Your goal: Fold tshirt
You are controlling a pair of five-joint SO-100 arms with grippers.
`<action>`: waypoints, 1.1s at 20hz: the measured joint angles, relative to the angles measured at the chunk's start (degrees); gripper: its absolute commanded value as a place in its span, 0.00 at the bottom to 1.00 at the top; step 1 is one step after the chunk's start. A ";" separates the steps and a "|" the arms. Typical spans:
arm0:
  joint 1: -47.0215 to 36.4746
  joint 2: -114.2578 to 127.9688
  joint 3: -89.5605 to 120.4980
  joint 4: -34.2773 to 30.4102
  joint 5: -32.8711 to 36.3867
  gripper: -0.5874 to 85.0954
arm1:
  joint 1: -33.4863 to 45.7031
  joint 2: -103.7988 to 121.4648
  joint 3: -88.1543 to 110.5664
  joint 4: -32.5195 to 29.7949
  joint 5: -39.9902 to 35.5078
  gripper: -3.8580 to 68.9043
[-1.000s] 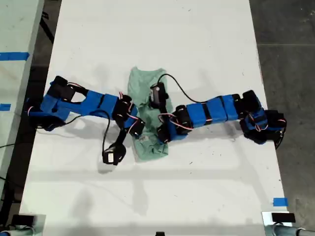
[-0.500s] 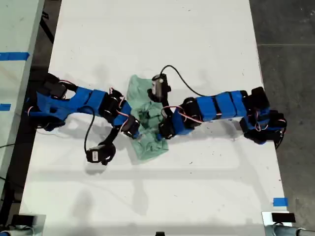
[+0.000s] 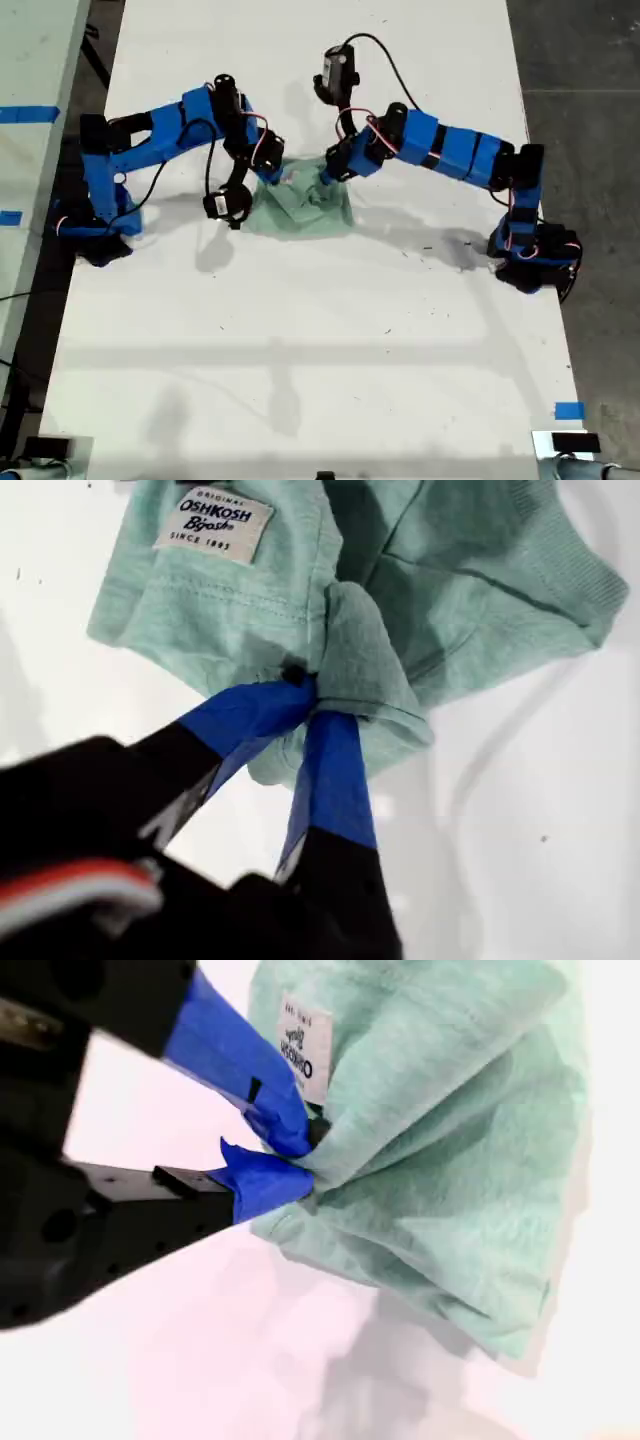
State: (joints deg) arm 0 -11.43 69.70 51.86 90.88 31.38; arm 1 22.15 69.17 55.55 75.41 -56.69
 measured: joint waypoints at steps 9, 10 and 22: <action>-16.35 -22.15 0.26 -9.93 5.10 0.06 | 10.46 -19.42 -0.97 -8.00 -2.99 0.44; -16.96 -23.12 -1.93 -8.17 5.89 0.09 | 11.25 -19.60 -0.97 -6.94 -2.11 0.48; -13.89 17.67 11.51 5.98 3.34 0.05 | 9.67 27.60 25.14 7.82 7.56 0.42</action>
State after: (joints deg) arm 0 -25.31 87.36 63.37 96.86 34.72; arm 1 31.82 96.77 80.68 83.23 -49.13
